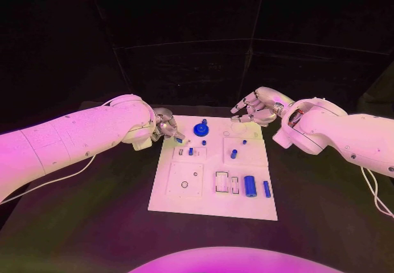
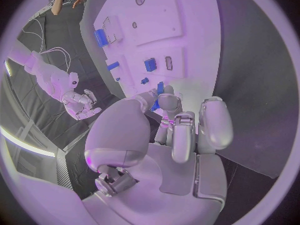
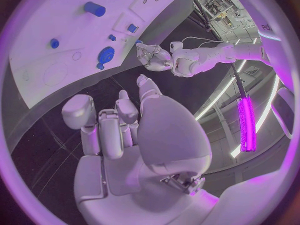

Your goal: Assemble the parts on the task board

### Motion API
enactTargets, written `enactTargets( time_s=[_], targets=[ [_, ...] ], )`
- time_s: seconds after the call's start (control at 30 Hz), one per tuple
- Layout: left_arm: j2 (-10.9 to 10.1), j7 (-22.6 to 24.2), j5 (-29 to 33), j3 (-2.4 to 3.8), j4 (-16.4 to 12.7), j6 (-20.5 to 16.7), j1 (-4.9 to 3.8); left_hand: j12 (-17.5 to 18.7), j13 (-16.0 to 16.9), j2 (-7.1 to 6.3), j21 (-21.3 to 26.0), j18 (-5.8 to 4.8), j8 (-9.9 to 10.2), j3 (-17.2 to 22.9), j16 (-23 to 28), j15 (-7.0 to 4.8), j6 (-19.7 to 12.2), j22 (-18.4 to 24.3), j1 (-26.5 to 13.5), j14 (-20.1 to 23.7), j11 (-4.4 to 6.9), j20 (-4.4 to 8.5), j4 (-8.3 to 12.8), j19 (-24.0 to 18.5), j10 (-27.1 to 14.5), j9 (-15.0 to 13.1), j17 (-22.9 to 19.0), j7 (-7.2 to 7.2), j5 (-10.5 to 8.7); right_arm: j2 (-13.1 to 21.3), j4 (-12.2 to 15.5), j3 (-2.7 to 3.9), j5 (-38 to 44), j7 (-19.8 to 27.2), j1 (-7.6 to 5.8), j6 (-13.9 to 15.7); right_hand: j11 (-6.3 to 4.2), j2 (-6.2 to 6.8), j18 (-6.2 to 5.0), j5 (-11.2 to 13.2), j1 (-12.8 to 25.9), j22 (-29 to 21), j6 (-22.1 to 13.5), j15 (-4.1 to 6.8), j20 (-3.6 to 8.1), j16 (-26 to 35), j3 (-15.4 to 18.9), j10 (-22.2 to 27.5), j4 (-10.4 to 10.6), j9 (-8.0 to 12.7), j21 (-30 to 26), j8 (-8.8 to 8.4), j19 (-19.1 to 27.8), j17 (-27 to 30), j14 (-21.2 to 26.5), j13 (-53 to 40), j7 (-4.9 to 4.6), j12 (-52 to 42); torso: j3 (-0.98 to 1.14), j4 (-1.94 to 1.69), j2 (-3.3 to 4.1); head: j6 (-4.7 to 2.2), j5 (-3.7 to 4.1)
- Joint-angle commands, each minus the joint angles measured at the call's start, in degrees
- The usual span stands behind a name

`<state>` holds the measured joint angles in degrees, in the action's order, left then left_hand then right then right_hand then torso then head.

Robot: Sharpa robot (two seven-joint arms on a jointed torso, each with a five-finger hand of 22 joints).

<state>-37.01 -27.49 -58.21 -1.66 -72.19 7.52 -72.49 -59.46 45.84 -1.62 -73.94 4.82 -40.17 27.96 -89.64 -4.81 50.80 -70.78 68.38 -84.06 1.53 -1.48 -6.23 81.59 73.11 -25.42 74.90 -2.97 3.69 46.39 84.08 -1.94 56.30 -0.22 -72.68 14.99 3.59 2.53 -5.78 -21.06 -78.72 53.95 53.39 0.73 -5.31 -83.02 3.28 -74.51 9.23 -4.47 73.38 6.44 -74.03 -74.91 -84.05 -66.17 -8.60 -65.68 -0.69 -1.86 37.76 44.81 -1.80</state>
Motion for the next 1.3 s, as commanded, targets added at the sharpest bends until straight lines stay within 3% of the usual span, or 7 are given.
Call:
enactTargets(
  time_s=[0.03, 0.37, 0.5, 1.3],
  targets=[
    [-0.7, 2.4, -2.6, -0.46, -1.5, -4.2, 0.28, -0.2, 0.0, 0.05, -0.3, -0.29, -0.3, 6.6, -0.4, -0.02, -0.1, -0.1, -0.4, -5.9, 0.06, -0.06, 6.4, 0.5, 0.3, -0.1, 15.1, 0.36, 0.33, 0.0, 0.0, 0.02, -0.2, 0.2, -0.10, -0.5, -0.10, -0.16, -0.90, -0.2, 0.4, -0.1, 0.0, 0.21, 0.17, 0.3, 0.3, -0.1, 0.0, 0.1, -0.3, 0.32, 0.1, -2.3, -3.1, 0.0, 0.02, 0.1, -0.05, -0.15, -0.05, 0.07, -0.10],
    [-1.9, 2.3, -4.2, -1.16, -3.2, -4.1, 2.06, -0.3, 0.1, -0.05, -0.2, -0.26, -0.4, 6.8, -0.4, -0.03, -0.1, 0.0, -0.5, -5.9, 0.08, -0.05, 6.5, 0.5, 0.4, -0.1, 15.1, 0.37, 0.31, -0.1, -0.2, 0.01, -0.3, 0.4, -0.09, -0.5, -0.10, -0.16, -0.90, -0.2, 0.4, -0.1, 0.0, 0.21, 0.17, 0.3, 0.3, -0.1, 0.0, 0.1, -0.3, 0.32, 0.1, -2.3, -3.1, 0.0, 0.02, 0.1, -0.10, -0.09, 0.01, 0.30, -0.04],
    [-2.0, 2.2, -4.3, -1.20, -3.4, -3.8, 2.43, -0.2, 0.0, -0.07, -0.1, -0.24, -0.4, 6.9, -0.4, -0.04, -0.1, 0.1, -0.5, -5.9, 0.08, -0.05, 6.5, 0.4, 0.4, -0.1, 15.1, 0.38, 0.29, -0.1, -0.3, 0.01, -0.3, 0.6, -0.09, -0.4, -0.10, -0.16, -0.93, -0.3, 0.4, -0.3, 0.0, 0.21, 0.17, 0.4, 0.4, 0.0, 0.0, 0.1, -0.4, 0.33, 0.2, -2.2, -3.1, 0.1, 0.01, 0.2, 0.02, -0.10, 0.00, 0.43, -0.03],
    [-1.5, 1.4, -5.8, -1.27, -3.5, -0.5, 2.83, -0.4, 0.1, -0.51, -0.1, -0.23, -0.6, 7.4, -0.4, -0.06, 0.0, 0.2, -0.7, -5.9, 0.14, -0.03, 6.9, 0.4, 0.5, -0.2, 15.1, 0.45, 0.22, -0.1, -0.3, 0.01, -0.3, 0.7, -0.08, -0.5, -0.10, -0.17, -0.95, -0.3, 0.4, -0.4, 0.0, 0.21, 0.17, 0.4, 0.4, 0.0, 0.0, 0.1, -0.5, 0.34, 0.2, -2.3, -3.1, 0.1, 0.01, 0.2, 0.00, -0.07, 0.01, 0.64, 0.18]
  ],
)
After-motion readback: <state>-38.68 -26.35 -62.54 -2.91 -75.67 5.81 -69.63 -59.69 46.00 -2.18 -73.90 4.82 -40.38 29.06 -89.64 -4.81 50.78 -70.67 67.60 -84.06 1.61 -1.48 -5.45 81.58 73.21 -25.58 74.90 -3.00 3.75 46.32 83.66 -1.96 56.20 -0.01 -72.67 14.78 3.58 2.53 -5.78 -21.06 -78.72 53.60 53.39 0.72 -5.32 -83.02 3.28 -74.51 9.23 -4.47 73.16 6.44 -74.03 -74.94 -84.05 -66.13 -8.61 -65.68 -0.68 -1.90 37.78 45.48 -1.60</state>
